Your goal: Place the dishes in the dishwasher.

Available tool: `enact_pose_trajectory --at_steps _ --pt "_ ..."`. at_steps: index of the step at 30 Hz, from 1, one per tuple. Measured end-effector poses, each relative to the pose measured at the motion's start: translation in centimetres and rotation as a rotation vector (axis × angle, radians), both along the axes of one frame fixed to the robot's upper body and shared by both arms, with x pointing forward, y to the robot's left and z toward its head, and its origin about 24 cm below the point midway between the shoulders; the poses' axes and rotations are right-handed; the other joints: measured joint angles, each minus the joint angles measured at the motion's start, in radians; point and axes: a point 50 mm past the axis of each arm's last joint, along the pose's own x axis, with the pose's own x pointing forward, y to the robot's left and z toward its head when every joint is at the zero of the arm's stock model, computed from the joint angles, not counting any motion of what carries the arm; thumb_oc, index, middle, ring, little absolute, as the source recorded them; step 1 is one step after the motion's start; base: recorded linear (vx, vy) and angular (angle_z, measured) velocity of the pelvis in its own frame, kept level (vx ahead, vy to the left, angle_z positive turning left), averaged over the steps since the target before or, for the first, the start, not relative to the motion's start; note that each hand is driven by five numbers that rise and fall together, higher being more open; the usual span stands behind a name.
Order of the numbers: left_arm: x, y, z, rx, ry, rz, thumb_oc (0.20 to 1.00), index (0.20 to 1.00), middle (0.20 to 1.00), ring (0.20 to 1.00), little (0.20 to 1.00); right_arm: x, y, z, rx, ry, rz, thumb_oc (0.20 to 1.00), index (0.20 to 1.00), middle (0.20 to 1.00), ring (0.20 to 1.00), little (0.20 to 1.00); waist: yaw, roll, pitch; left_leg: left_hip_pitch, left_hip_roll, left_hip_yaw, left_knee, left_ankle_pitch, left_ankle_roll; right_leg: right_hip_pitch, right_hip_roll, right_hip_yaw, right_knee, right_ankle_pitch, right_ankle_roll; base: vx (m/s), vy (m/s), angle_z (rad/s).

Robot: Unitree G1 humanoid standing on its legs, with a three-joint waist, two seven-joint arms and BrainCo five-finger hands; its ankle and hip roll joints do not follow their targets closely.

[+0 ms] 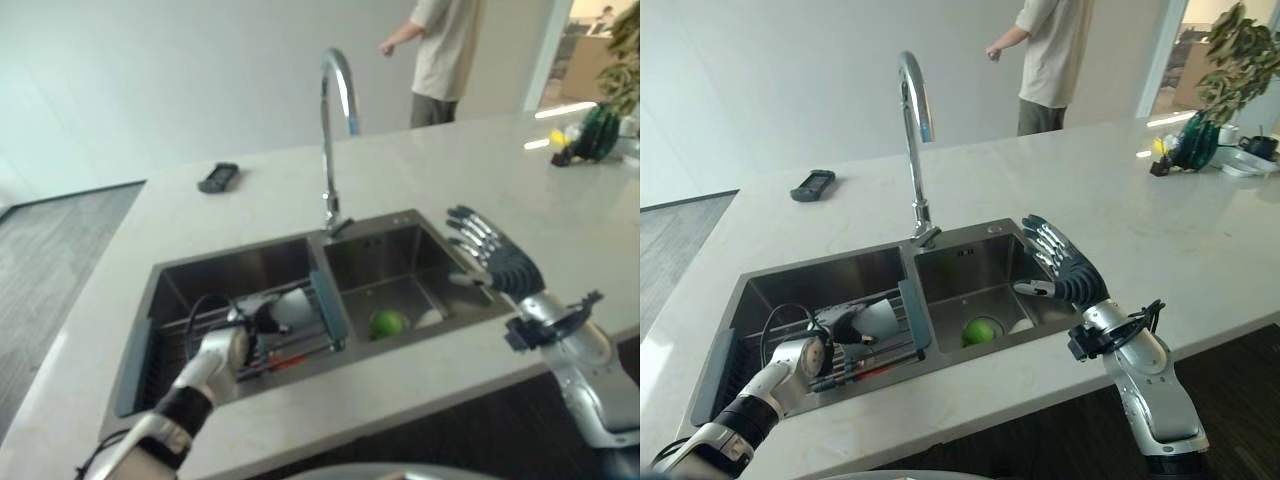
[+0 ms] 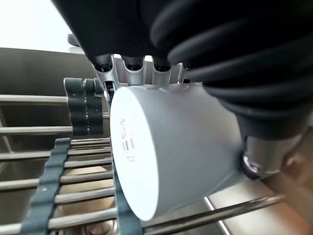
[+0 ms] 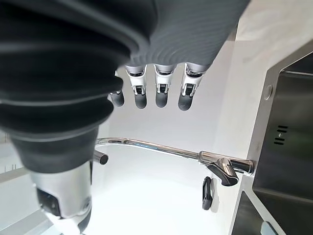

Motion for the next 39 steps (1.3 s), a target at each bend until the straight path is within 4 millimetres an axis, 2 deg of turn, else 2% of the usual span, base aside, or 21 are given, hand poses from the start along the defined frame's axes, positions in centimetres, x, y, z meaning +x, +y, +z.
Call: enact_pose_trajectory --at_steps 2,5,9,14,16,19,21,23,25,26,27,31,36,37,39 --pt "-0.5 0.6 0.5 -0.038 -0.051 0.016 0.200 0.200 0.200 0.200 0.200 -0.1 -0.2 -0.1 0.002 0.005 -0.018 1.000 1.000 1.000 1.000 1.000 0.003 -0.023 0.018 -0.002 -0.001 -0.004 0.000 0.000 -0.001 -0.002 0.001 -0.006 0.002 0.001 -0.005 0.00 -0.005 0.20" --pt "-0.7 0.5 1.5 -0.102 -0.125 0.022 0.200 0.200 0.200 0.200 0.200 -0.1 -0.6 0.3 0.006 -0.026 -0.043 1.000 1.000 1.000 1.000 1.000 0.024 -0.019 0.052 0.000 -0.004 -0.009 0.000 0.000 -0.001 0.007 -0.005 -0.017 -0.005 0.000 -0.006 0.00 -0.001 0.04" --pt "-2.5 2.2 2.5 -0.183 -0.215 0.121 0.200 0.200 0.200 0.200 0.200 -0.4 -0.9 0.0 -0.013 -0.020 -0.072 1.000 1.000 1.000 1.000 1.000 0.030 -0.027 0.066 0.005 -0.011 -0.027 0.001 0.001 0.000 0.021 -0.009 -0.021 -0.004 0.001 -0.008 0.00 -0.007 0.15" --pt "-2.5 2.3 3.9 -0.272 -0.318 0.141 0.200 0.200 0.200 0.200 0.200 -0.3 -0.9 -0.1 -0.014 -0.023 -0.083 1.000 1.000 1.000 1.000 1.000 0.059 -0.032 0.072 0.038 -0.016 -0.029 0.001 0.001 0.002 0.062 -0.011 -0.024 -0.005 0.001 -0.044 0.01 -0.003 0.05" --pt "-2.3 2.7 5.3 -0.333 -0.416 0.181 0.200 0.200 0.200 0.200 0.200 -0.3 -0.8 -0.2 -0.002 -0.023 -0.090 1.000 1.000 1.000 1.000 1.000 0.059 -0.035 0.076 0.051 -0.021 -0.031 0.002 0.005 0.001 0.072 -0.010 -0.024 -0.004 0.008 -0.062 0.01 0.000 0.04" --pt "-1.6 3.2 8.8 -0.504 -0.646 0.243 0.200 0.200 0.200 0.200 0.200 -0.3 -0.7 -0.2 0.008 -0.024 -0.097 1.000 1.000 1.000 1.000 1.000 0.062 -0.041 0.080 0.053 -0.024 -0.034 0.007 0.002 0.003 0.076 -0.012 -0.025 0.001 0.008 -0.061 0.00 -0.004 0.03" --pt "-0.9 3.0 10.3 -0.582 -0.736 0.227 0.200 0.200 0.200 0.200 0.200 -0.3 -0.4 -0.4 0.023 -0.027 -0.102 1.000 1.000 1.000 1.000 1.000 0.068 -0.043 0.081 0.058 -0.024 -0.040 0.004 0.001 0.002 0.085 -0.012 -0.028 0.001 0.006 -0.059 0.00 -0.005 0.07" --pt "-0.8 2.7 10.9 -0.648 -0.780 0.209 0.200 0.200 0.200 0.200 0.200 -0.3 -0.2 -0.5 0.025 -0.024 -0.098 1.000 1.000 1.000 1.000 1.000 0.070 -0.045 0.086 0.059 -0.025 -0.042 0.002 -0.002 -0.001 0.086 -0.015 -0.027 -0.005 -0.003 -0.052 0.00 -0.001 0.02" --pt "-0.8 2.2 11.1 -0.755 -0.791 0.217 0.200 0.200 0.200 0.200 0.200 -0.3 -0.3 -0.5 0.024 -0.024 -0.100 1.000 1.000 1.000 1.000 1.000 0.070 -0.046 0.087 0.057 -0.024 -0.043 0.001 -0.011 -0.010 0.085 -0.019 -0.026 -0.005 -0.015 -0.048 0.00 0.000 0.00" --pt "-1.3 1.0 12.0 -0.927 -0.831 0.207 0.200 0.200 0.200 0.200 0.200 -0.4 -0.4 -0.5 0.017 -0.027 -0.106 1.000 1.000 1.000 1.000 1.000 0.071 -0.045 0.088 0.052 -0.023 -0.046 0.001 -0.014 -0.004 0.084 -0.018 -0.026 -0.005 -0.015 -0.049 -0.03 -0.005 0.02" --pt "-1.3 0.8 12.4 -0.957 -0.833 0.190 0.200 0.200 0.200 0.200 0.200 -0.4 -0.4 -0.5 0.017 -0.028 -0.107 1.000 1.000 1.000 1.000 1.000 0.071 -0.044 0.088 0.052 -0.023 -0.047 0.001 -0.014 -0.004 0.084 -0.018 -0.026 -0.005 -0.015 -0.049 -0.03 -0.008 0.01" --pt "-1.4 -0.3 12.7 -1.213 -0.761 0.161 0.200 0.200 0.200 0.200 0.200 -0.4 -0.4 -0.5 0.010 -0.028 -0.109 1.000 1.000 1.000 1.000 1.000 0.071 -0.041 0.088 0.053 -0.023 -0.048 0.002 -0.011 0.001 0.083 -0.017 -0.026 -0.005 -0.015 -0.049 -0.01 -0.002 0.00" --pt "-1.5 -1.3 12.5 -1.669 -0.607 0.140 0.200 0.200 0.200 0.200 0.200 -0.4 -0.1 -0.7 0.020 -0.029 -0.110 1.000 1.000 1.000 1.000 1.000 0.072 -0.039 0.089 0.054 -0.024 -0.049 0.004 -0.005 -0.004 0.084 -0.013 -0.031 -0.004 -0.008 -0.060 -0.02 -0.025 0.01" --pt "-1.5 -1.3 12.5 -1.669 -0.607 0.140 0.200 0.200 0.200 0.200 0.200 -0.4 -0.1 -0.7 0.020 -0.029 -0.110 1.000 1.000 1.000 1.000 1.000 0.072 -0.039 0.089 0.054 -0.024 -0.049 0.004 -0.005 -0.004 0.084 -0.013 -0.031 -0.004 -0.008 -0.060 -0.03 -0.053 0.05" --pt "-2.0 -2.5 13.0 -1.918 -0.525 0.065 0.200 0.200 0.200 0.200 0.200 -0.4 0.0 -0.5 0.016 -0.052 -0.106 1.000 1.000 1.000 1.000 1.000 0.073 -0.039 0.090 0.053 -0.023 -0.055 0.004 -0.005 -0.004 0.088 -0.013 -0.045 -0.004 -0.009 -0.060 -0.03 -0.073 0.10"
